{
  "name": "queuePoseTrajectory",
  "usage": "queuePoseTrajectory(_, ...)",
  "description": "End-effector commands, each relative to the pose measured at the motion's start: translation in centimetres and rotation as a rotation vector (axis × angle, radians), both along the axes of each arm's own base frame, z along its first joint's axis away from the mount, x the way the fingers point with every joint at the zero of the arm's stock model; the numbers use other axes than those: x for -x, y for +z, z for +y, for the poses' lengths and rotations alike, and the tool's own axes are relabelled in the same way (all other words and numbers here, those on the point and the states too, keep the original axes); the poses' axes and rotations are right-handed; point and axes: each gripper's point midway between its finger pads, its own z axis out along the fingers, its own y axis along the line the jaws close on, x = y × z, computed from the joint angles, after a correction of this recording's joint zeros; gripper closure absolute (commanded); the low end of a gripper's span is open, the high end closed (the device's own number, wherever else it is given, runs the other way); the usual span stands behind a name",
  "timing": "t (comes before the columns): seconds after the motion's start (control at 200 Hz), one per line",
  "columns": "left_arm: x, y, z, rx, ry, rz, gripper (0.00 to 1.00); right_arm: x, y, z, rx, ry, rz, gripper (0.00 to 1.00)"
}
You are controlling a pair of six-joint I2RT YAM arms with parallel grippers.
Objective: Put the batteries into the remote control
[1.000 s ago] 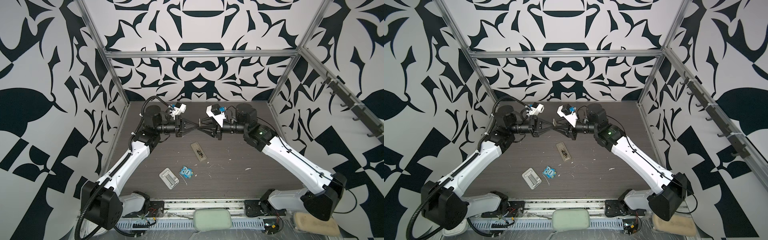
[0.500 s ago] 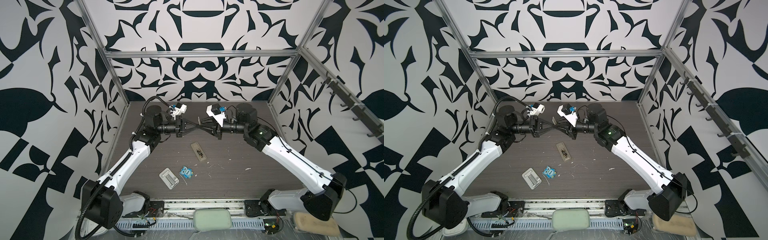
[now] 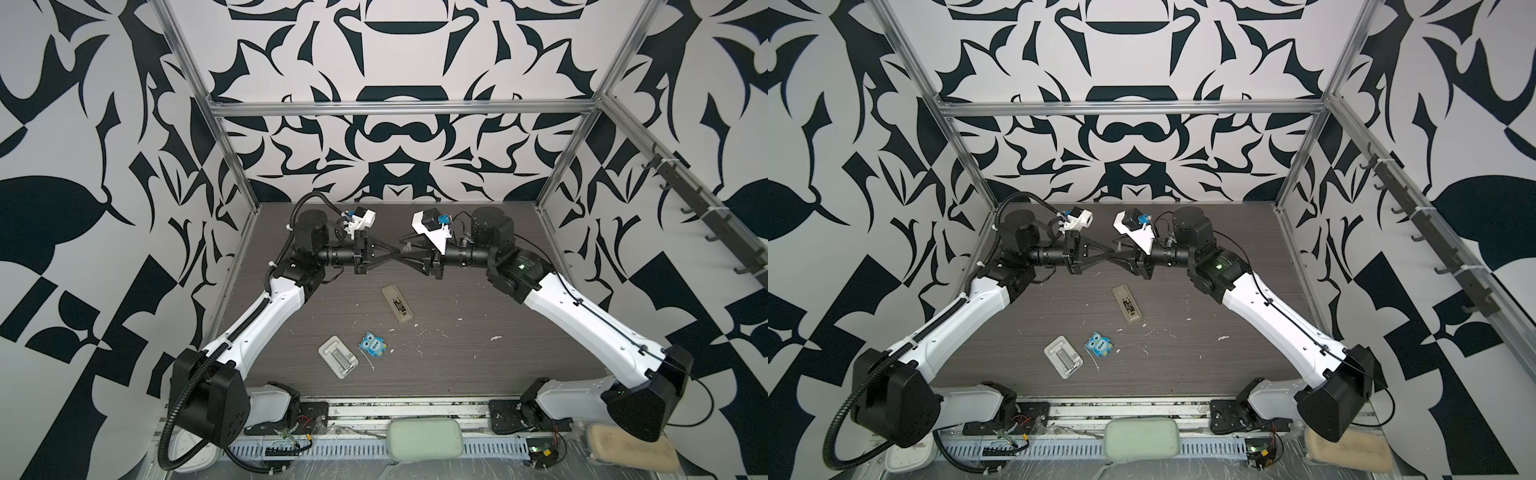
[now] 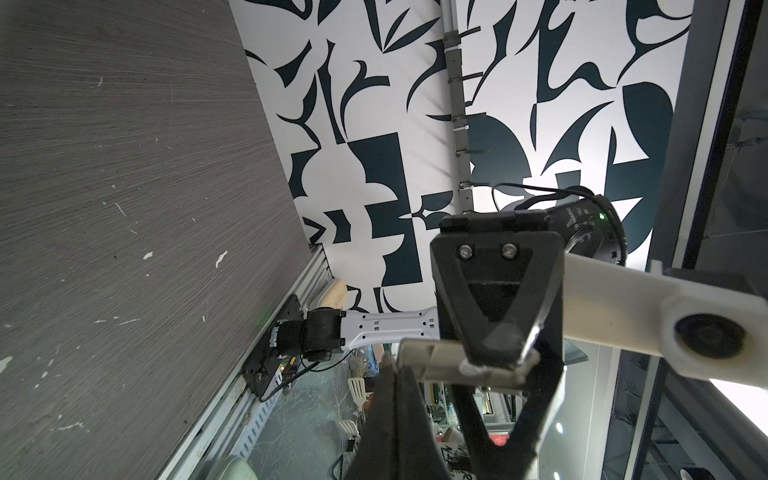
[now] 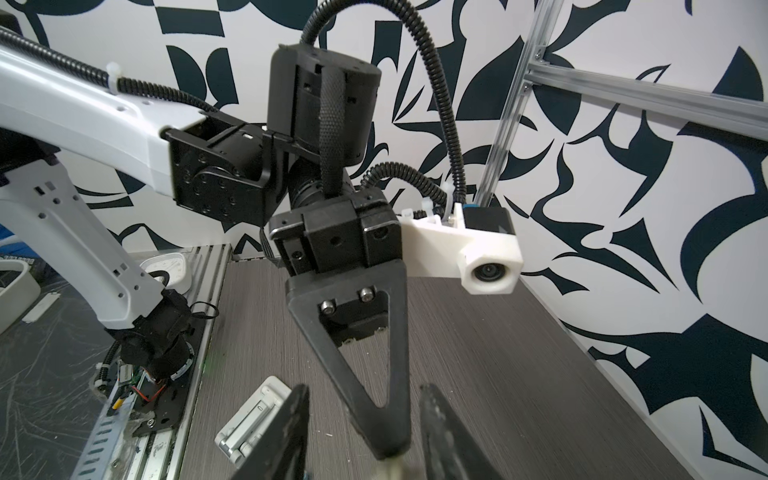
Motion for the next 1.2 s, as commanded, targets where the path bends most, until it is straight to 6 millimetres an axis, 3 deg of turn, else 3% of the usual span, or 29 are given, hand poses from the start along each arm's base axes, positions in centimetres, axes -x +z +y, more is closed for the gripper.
queuePoseTrajectory(0.0, 0.2, 1.2, -0.1, 0.019, -0.016, -0.032, 1.0, 0.6, 1.9, -0.4, -0.037, 0.004, -0.057, 0.57)
queuePoseTrajectory(0.33, 0.1, 0.5, -0.1, 0.011, -0.011, -0.016, 1.0, 0.4, 1.7, -0.5, -0.026, -0.012, -0.057, 0.54)
queuePoseTrajectory(0.605, -1.4, -4.7, 1.2, -0.156, 0.119, 0.039, 1.0, -0.9, 0.5, -2.4, 0.013, -0.169, 0.079, 0.44)
queuePoseTrajectory(0.71, -2.6, -7.7, 2.8, -0.228, 0.227, 0.079, 0.91, -1.4, -0.7, -3.5, 0.033, -0.248, 0.162, 0.42)
queuePoseTrajectory(0.74, -2.5, -7.5, 3.5, -0.241, 0.259, 0.06, 0.89, -1.6, -1.2, -3.8, 0.043, -0.275, 0.187, 0.41)
queuePoseTrajectory(0.92, -3.0, -11.9, 5.5, -0.427, 0.346, 0.093, 0.84, -3.3, -3.9, -6.5, 0.103, -0.462, 0.347, 0.38)
queuePoseTrajectory(1.055, -3.5, -14.4, 6.5, -0.545, 0.372, 0.112, 0.78, -4.3, -7.5, -8.7, 0.216, -0.59, 0.479, 0.35)
queuePoseTrajectory(1.195, -3.6, -15.4, 6.5, -0.544, 0.377, 0.11, 0.71, -4.0, -11.5, -9.9, 0.374, -0.633, 0.57, 0.33)
